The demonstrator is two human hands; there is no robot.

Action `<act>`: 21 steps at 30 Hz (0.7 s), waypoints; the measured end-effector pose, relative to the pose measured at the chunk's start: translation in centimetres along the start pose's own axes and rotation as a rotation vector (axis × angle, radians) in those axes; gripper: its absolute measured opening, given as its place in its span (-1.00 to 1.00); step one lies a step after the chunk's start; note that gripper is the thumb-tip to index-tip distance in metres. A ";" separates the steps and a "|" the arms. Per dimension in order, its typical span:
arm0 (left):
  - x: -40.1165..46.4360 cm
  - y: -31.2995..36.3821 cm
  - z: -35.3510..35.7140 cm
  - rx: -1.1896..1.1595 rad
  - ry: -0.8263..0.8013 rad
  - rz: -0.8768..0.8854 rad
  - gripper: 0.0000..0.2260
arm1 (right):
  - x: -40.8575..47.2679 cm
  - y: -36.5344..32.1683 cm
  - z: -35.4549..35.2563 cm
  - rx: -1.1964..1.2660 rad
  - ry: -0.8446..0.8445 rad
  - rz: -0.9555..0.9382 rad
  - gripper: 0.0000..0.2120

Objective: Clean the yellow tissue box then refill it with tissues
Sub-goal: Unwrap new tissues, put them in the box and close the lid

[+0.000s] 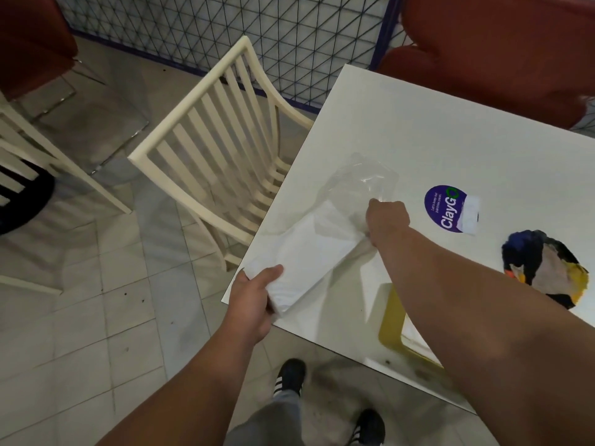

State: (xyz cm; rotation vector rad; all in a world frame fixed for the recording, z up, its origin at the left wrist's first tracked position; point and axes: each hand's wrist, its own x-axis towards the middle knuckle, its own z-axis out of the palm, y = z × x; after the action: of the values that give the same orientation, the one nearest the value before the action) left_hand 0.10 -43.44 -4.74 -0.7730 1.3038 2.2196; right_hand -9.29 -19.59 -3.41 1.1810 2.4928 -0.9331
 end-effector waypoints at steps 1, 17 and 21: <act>-0.3 0.0 -0.6 -0.003 0.007 0.012 -0.68 | 0.0 0.0 0.2 0.035 0.005 0.031 -0.62; -8.2 -0.9 -1.5 -0.029 0.057 0.194 -0.73 | -4.4 2.0 -3.8 0.407 0.196 -0.134 -0.52; -10.6 -0.3 1.5 -0.047 0.037 0.216 -0.71 | -7.4 3.9 -5.5 0.521 0.134 -0.213 -0.60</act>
State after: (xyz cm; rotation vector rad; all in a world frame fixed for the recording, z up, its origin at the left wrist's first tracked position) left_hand 7.77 -43.07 2.72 -0.7237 1.4168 2.4219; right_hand -1.18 -18.83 2.43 1.1524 2.6005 -1.6898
